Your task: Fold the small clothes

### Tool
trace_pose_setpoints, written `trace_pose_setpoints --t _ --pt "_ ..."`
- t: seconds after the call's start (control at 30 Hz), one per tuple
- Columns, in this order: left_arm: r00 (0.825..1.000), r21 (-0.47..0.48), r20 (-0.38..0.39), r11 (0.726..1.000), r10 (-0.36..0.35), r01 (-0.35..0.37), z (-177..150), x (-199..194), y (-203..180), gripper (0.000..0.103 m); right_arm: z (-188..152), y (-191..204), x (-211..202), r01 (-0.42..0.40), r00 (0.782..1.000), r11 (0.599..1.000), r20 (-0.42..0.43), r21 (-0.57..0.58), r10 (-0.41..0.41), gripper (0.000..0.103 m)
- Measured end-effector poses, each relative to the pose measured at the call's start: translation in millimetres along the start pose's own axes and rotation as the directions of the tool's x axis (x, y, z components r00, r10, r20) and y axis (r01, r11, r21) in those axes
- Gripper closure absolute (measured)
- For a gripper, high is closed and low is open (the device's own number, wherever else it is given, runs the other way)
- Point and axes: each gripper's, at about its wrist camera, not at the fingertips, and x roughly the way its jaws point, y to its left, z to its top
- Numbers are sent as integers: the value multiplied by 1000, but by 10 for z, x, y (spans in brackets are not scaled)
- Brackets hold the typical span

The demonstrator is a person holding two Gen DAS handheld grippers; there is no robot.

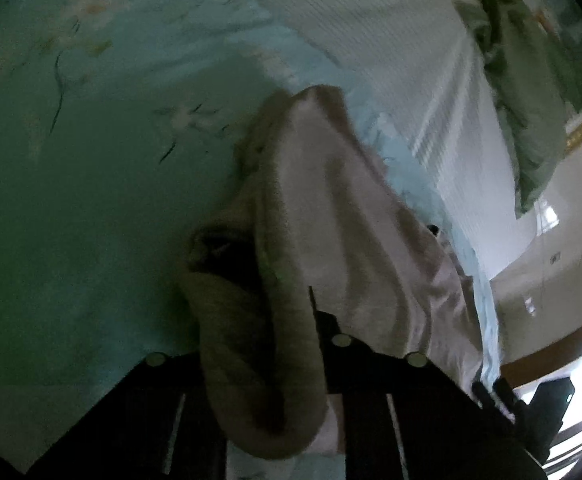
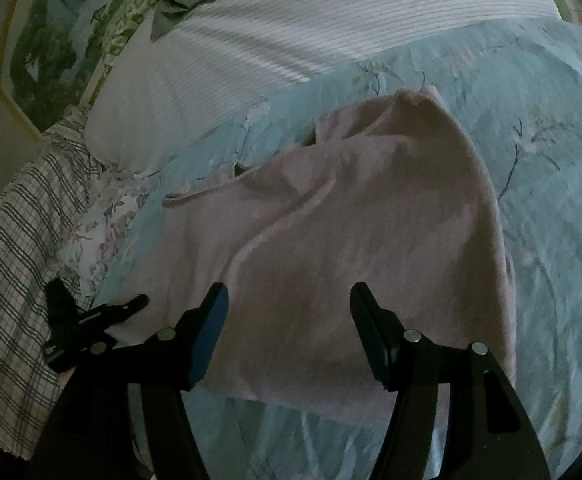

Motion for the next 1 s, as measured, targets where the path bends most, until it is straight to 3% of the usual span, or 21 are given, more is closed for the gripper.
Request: trace_pose_setpoints --t 0.13,0.23,0.33,0.37,0.47,0.53,0.63,0.73,0.83,1.0 --pt "999 150 23 989 -25 21 -32 -116 -520 96 187 -105 11 -38 999 999 1 26 38 39" --pt "1000 312 25 950 -8 -1 -172 -93 -1047 96 371 -175 93 -127 991 990 -24 65 129 39" --pt "998 502 48 863 42 -61 -448 34 -1571 96 518 -165 240 -180 981 981 -64 72 185 37" --pt "996 569 57 818 66 -87 -584 116 -1751 96 560 -154 307 -187 977 980 -85 73 193 31" --pt "994 682 47 723 101 -106 -911 344 -2032 96 654 -83 549 -214 964 974 -144 69 222 25" --pt "992 715 35 691 119 -108 -1052 463 -2084 96 683 -8 725 -227 954 972 -187 54 233 24" --pt "992 720 -14 689 125 -77 -1139 599 -2073 96 703 110 1009 -228 942 973 -247 25 227 24" --pt "992 710 -24 701 121 -69 -1125 626 -2060 97 765 195 1306 -177 947 984 -274 -13 167 24" --pt "995 691 -28 721 94 -49 -1063 571 -2057 97 859 186 1445 -103 964 995 -249 -18 95 24" --pt "998 641 -35 767 54 -19 -911 485 -2054 97 930 185 1407 -104 971 995 -216 8 103 24"
